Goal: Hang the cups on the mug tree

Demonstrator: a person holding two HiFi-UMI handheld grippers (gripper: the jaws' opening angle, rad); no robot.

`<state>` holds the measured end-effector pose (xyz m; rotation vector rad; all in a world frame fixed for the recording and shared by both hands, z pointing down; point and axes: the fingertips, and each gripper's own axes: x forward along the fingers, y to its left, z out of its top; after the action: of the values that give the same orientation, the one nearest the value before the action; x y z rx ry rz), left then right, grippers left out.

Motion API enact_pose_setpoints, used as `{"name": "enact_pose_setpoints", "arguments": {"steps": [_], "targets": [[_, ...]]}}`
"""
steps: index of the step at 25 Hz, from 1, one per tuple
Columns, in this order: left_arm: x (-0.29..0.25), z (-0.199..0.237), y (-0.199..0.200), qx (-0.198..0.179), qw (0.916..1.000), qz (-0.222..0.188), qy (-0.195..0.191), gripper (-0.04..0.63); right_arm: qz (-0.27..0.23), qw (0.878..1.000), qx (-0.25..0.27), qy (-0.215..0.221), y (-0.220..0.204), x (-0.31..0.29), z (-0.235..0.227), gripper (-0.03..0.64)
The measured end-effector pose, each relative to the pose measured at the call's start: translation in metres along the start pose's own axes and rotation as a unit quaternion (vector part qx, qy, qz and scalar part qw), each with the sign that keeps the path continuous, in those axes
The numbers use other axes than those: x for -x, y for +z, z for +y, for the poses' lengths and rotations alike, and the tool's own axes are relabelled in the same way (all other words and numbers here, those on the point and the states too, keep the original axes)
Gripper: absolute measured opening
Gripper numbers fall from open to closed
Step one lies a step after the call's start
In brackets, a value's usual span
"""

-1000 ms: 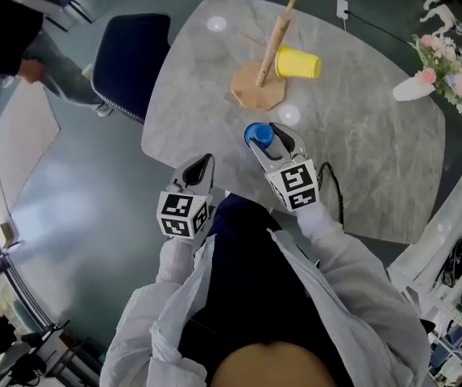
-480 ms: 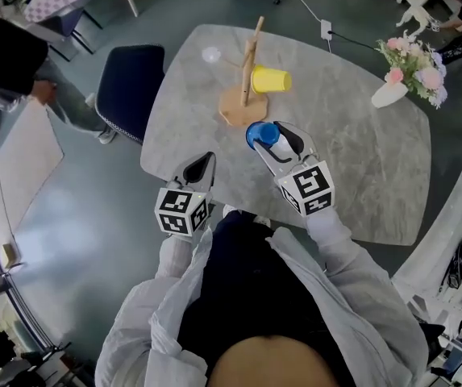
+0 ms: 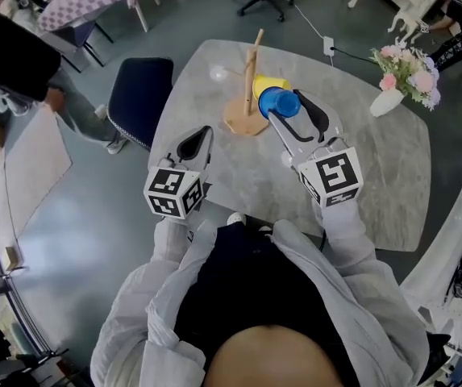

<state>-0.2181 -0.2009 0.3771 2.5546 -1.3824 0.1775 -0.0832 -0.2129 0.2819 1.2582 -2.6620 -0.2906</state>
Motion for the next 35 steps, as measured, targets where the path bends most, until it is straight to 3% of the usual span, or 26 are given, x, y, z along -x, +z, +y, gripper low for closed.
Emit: {"name": "enact_pose_setpoints", "arguments": {"steps": [10,16,20,28,35], "targets": [[0.0,0.014,0.028,-0.016,0.9991,-0.034,0.021,0.002,-0.039,0.995,0.095,0.012,0.056,-0.032,0.0,0.249],[0.007,0.025,0.02,-0.004,0.9988,-0.032,0.037,0.002,0.0,0.979,0.202,0.012,0.048,-0.067,0.014,0.25],[0.014,0.032,0.01,0.002,0.9984,-0.024,0.051,0.002,0.025,0.969,0.245,0.011,0.029,-0.085,0.02,0.25],[0.028,0.045,-0.022,0.029,0.9973,0.009,0.067,0.002,0.057,0.959,0.276,0.006,0.0,-0.105,0.024,0.25],[0.025,0.046,-0.034,0.032,0.9977,0.025,0.053,0.002,0.053,0.954,0.294,-0.012,-0.005,-0.107,0.029,0.253]]}}
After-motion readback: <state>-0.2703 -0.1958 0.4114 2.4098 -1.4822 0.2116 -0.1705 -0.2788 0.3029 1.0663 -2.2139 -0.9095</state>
